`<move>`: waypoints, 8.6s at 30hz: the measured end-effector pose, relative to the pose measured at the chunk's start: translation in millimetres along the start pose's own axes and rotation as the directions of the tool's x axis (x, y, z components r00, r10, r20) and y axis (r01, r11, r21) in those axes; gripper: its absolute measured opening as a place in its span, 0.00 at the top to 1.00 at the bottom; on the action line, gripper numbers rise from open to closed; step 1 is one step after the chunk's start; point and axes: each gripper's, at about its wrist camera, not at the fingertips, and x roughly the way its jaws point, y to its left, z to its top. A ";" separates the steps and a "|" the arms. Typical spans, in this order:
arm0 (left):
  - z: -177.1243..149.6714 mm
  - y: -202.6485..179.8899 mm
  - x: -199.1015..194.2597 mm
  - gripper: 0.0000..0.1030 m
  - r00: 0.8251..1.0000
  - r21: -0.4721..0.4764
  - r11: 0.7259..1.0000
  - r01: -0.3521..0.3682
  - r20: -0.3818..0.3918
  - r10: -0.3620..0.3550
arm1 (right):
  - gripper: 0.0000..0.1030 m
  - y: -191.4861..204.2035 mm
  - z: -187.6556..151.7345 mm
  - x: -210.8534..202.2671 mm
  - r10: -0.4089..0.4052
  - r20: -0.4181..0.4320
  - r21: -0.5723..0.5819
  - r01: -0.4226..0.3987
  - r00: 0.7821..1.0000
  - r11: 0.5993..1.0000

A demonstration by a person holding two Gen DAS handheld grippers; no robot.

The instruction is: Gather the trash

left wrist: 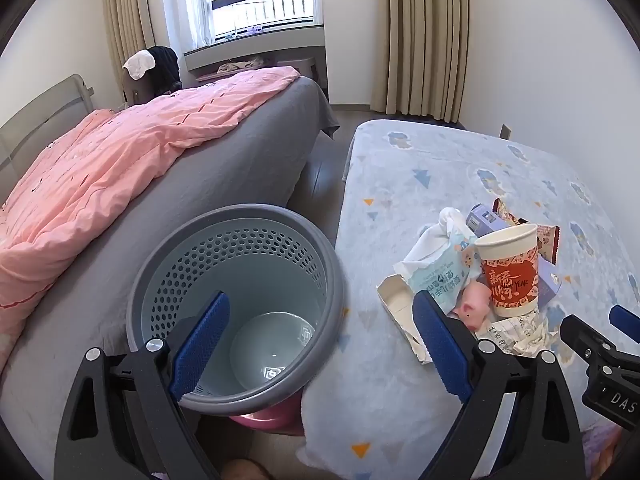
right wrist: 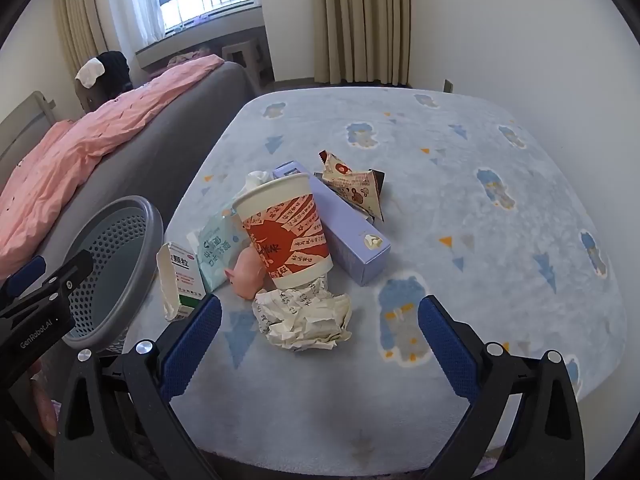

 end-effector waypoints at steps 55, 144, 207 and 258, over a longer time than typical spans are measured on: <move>-0.2 1.2 -4.9 0.14 0.998 0.018 0.999 -0.048 0.035 0.048 | 0.06 1.3 -0.9 -2.8 -0.010 0.023 -0.002 0.010 1.000 1.000; -11.8 -4.8 19.7 0.14 0.999 0.033 0.999 0.016 -0.048 -0.014 | 0.41 -10.2 -19.4 38.7 0.038 -0.086 0.027 -0.036 0.996 0.999; -13.5 -20.5 40.7 0.68 0.979 0.012 0.984 0.180 -0.101 -0.178 | 0.40 -13.0 -13.4 21.3 0.118 -0.020 0.049 -0.117 0.993 0.992; -1.7 168.9 37.8 0.39 0.992 -0.153 0.981 -0.118 -0.067 0.108 | 0.25 217.8 46.2 68.4 0.439 -0.132 -0.281 -0.458 0.889 0.844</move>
